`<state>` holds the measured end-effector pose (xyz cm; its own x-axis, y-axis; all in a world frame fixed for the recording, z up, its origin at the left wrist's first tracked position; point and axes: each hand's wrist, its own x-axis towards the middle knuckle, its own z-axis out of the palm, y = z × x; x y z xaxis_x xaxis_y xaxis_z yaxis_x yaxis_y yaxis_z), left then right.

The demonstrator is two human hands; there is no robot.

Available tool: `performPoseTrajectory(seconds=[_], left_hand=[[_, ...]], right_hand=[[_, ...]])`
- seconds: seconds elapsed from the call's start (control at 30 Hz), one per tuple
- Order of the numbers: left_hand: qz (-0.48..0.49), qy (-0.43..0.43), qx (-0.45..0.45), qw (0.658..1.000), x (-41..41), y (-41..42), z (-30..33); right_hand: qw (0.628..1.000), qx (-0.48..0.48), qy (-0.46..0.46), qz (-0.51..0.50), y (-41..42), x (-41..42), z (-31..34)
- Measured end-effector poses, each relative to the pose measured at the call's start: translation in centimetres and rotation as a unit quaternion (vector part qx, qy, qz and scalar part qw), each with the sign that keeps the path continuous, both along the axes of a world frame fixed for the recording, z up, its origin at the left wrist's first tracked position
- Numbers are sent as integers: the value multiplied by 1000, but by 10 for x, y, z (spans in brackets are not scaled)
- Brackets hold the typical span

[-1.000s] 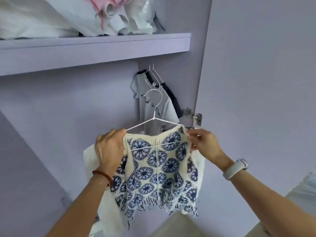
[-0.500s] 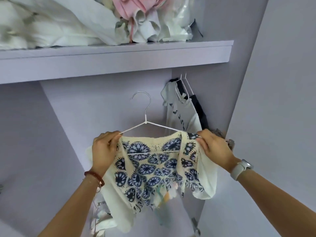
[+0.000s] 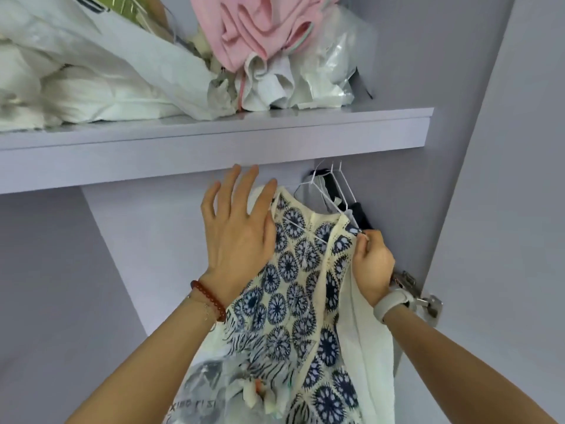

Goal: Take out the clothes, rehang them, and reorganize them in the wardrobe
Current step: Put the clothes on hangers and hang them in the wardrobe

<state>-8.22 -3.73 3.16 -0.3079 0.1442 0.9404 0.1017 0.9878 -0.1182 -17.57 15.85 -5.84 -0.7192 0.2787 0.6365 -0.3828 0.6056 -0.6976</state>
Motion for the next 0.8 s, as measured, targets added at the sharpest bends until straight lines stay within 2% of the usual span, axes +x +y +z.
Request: performPoseTrajectory(seconds=[0.13, 0.27, 0.43, 0.53, 0.67, 0.8], left_hand=[[83, -47, -42, 995, -25, 6, 19], [124, -63, -52, 989, -36, 0, 15], [113, -53, -67, 990, -37, -4, 17], [88, -48, -45, 994, -34, -2, 16], [25, -71, 22, 997, -29, 9, -16], [-8, -188, 61, 980, -26, 24, -74]], right_hand=[[999, -39, -17, -16, -16, -30, 27], [994, -9, -109, -7, -24, -50, 31], [987, 31, -140, 76, -27, -54, 21], [980, 53, -165, 95, -23, -53, 20], [981, 93, -129, 108, -14, -32, 12], [985, 157, -38, 67, 7, 14, -16]])
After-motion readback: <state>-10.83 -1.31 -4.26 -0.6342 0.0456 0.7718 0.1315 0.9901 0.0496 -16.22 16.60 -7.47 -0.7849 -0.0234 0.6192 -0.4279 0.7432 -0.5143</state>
